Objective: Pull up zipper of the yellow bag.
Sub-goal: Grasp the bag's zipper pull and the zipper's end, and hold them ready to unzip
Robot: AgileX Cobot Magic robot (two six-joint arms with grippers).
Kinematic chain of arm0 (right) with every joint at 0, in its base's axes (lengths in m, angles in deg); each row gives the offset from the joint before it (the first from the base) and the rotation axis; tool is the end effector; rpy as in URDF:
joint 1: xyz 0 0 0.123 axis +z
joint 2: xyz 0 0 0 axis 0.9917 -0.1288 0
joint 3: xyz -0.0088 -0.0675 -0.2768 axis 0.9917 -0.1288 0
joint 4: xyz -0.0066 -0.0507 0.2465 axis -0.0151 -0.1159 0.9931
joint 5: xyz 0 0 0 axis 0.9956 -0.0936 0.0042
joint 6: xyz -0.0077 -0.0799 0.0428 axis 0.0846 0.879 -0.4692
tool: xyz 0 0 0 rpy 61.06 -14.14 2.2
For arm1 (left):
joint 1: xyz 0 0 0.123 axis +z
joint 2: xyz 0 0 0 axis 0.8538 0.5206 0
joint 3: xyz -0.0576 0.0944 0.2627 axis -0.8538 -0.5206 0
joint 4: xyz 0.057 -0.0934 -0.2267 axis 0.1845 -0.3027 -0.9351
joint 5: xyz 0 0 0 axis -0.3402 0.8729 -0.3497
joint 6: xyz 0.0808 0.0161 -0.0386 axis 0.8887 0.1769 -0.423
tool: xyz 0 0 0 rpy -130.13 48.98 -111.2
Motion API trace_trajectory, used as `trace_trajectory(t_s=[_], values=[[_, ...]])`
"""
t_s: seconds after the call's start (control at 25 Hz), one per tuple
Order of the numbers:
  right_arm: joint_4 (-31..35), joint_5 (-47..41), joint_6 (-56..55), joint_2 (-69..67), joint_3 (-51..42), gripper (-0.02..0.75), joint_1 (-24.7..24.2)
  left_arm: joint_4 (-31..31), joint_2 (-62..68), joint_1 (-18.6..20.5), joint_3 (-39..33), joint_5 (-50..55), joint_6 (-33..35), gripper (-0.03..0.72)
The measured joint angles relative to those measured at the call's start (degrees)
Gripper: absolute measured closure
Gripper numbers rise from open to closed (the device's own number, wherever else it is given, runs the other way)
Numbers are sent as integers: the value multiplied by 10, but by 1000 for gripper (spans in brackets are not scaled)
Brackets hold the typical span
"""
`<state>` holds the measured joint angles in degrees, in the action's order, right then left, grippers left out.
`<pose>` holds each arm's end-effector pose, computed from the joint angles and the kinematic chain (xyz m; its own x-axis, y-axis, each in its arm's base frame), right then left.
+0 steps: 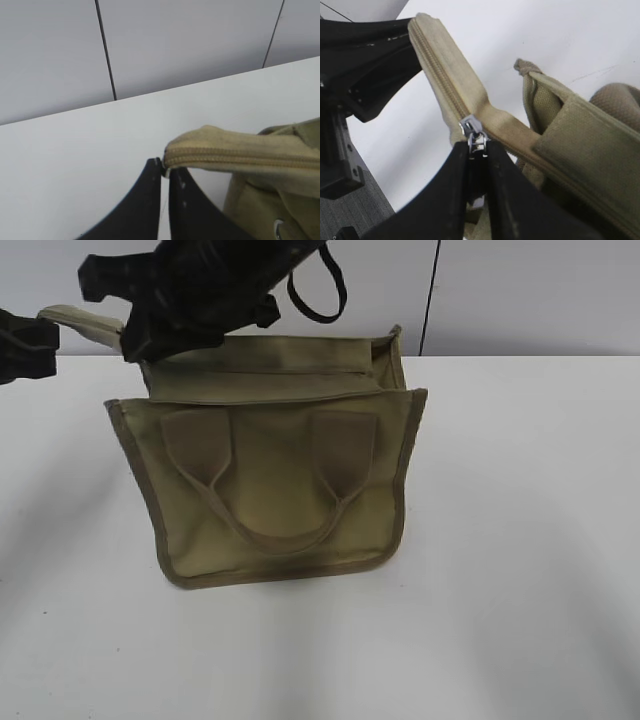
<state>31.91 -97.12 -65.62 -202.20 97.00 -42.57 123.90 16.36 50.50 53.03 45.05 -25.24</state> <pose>0.3445 0.3337 0.2784 -0.7628 -0.2651 -0.5898 -0.5910 0.6559 0.4696 0.2693 -0.0542 0.2563 -0.3343 0.1559 -0.9295 0.3361 0.9411 0.0369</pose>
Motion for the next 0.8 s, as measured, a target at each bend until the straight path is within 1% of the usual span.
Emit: trace_trajectory(t_s=[0.2, 0.56, 0.68, 0.8], values=[[9, -27, 25, 13, 1, 666, -18, -17, -1, 7, 0, 1, 1, 687], [6, -108, 48, 13, 4, 667, -53, -21, -1, 9, 0, 0, 1, 687], [-12, -155, 49, 17, 5, 667, -73, -21, -1, 9, 0, 0, 1, 687], [-54, -204, 50, 26, 5, 667, -98, -21, -1, 9, 0, 0, 1, 687]])
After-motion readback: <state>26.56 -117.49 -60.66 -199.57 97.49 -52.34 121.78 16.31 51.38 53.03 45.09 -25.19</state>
